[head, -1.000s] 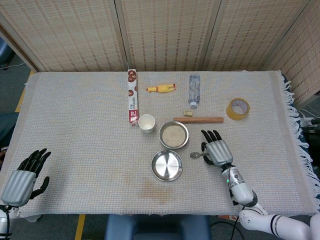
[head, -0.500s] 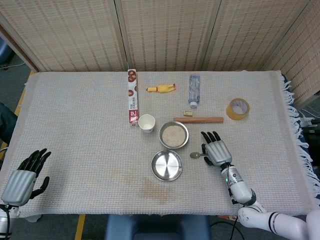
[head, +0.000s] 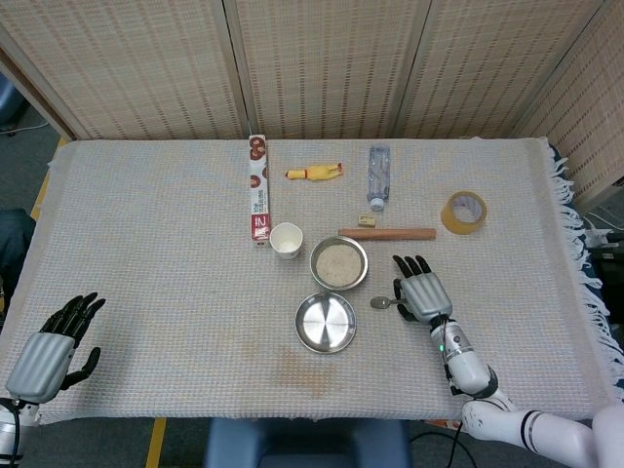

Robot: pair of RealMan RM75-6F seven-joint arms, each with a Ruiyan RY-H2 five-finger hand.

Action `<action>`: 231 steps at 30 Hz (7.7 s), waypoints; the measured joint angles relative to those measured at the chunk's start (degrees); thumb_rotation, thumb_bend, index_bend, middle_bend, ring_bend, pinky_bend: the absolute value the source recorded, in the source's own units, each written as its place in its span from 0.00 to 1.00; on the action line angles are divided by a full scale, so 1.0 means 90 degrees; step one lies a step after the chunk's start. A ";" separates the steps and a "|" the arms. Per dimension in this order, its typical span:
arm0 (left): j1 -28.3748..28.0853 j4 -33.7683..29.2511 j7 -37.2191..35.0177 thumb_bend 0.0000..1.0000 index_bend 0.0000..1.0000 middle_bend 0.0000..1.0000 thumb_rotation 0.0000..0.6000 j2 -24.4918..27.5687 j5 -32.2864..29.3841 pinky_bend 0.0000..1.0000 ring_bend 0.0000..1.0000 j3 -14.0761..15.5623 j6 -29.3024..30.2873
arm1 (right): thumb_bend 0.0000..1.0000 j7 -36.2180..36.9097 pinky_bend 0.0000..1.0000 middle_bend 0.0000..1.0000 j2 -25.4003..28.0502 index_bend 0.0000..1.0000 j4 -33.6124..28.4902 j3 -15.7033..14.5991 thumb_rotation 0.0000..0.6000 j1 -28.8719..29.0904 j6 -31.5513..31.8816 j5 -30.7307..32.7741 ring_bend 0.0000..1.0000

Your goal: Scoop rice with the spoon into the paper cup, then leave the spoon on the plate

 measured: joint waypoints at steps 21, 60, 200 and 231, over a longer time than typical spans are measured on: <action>0.0049 -0.0099 0.0201 0.48 0.00 0.00 1.00 0.0020 0.0014 0.19 0.00 0.0027 0.0071 | 0.30 -0.0034 0.00 0.00 -0.0078 0.55 0.0098 -0.0068 1.00 0.0101 -0.0033 0.0272 0.00; 0.0108 -0.0174 0.0294 0.48 0.00 0.00 1.00 0.0042 0.0097 0.19 0.00 0.0068 0.0149 | 0.32 -0.0049 0.03 0.57 -0.0372 0.92 0.0469 -0.0032 1.00 0.0019 0.0589 -0.0004 0.07; 0.0090 -0.0315 0.0150 0.48 0.00 0.00 1.00 0.0202 0.0000 0.20 0.00 0.0073 -0.0023 | 0.33 -0.0760 0.03 0.58 0.0579 0.94 -0.0691 0.1206 1.00 0.3072 -0.0766 0.4653 0.12; 0.0077 -0.0180 -0.0519 0.48 0.00 0.00 1.00 0.0402 0.0010 0.20 0.00 0.0055 0.0057 | 0.33 -0.4194 0.03 0.58 -0.1292 0.94 0.1297 0.0868 1.00 0.5359 0.0868 0.5916 0.12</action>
